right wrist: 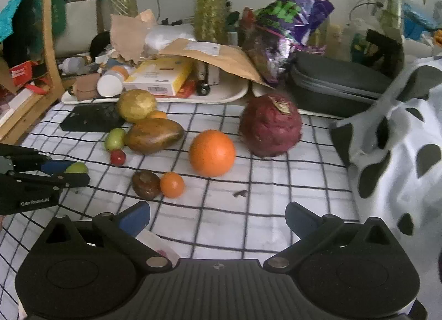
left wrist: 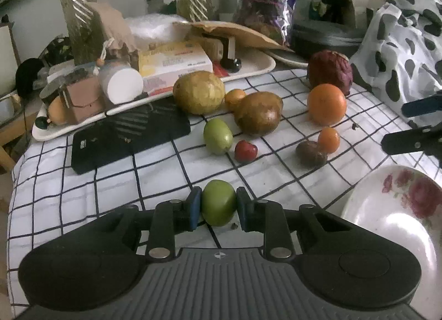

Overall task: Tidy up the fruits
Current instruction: 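Reach the left tool to the green lime and close on it, then carry the lime to the plate with left tool while right tool grasps small tangerine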

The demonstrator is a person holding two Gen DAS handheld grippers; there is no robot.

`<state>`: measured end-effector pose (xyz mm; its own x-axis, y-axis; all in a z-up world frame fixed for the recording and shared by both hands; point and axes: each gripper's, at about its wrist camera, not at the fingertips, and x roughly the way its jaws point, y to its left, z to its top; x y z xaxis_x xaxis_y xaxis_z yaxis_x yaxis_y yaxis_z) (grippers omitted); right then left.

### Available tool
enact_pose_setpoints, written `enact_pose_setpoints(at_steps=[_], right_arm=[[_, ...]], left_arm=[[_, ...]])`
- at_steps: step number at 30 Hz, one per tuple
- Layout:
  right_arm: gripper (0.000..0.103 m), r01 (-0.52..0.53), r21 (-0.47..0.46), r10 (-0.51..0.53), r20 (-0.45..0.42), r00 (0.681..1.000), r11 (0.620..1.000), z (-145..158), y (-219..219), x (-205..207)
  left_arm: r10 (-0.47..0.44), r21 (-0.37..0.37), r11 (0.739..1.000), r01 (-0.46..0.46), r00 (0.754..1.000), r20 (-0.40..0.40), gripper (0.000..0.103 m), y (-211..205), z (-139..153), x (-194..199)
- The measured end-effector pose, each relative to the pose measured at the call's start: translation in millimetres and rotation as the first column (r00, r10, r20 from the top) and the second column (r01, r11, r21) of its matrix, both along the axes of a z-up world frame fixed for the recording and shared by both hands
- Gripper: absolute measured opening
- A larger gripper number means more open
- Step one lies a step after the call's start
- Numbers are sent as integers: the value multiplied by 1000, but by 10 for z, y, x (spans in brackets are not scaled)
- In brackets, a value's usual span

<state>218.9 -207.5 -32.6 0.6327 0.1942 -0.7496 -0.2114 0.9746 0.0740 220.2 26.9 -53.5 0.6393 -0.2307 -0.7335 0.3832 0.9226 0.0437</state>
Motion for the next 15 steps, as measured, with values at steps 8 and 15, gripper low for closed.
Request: enact_pose_setpoints(at_steps=[8,15], right_arm=[[78,-58,92,62,-37,997,994,-103,95,232],[46,-31,251,56,-93,994,968,-202,77,465]], left_arm=[[16,-51,999,-14,1000,24,26,52,75,5],[15,-54,998,-14,1000,27,26,69,90,2]])
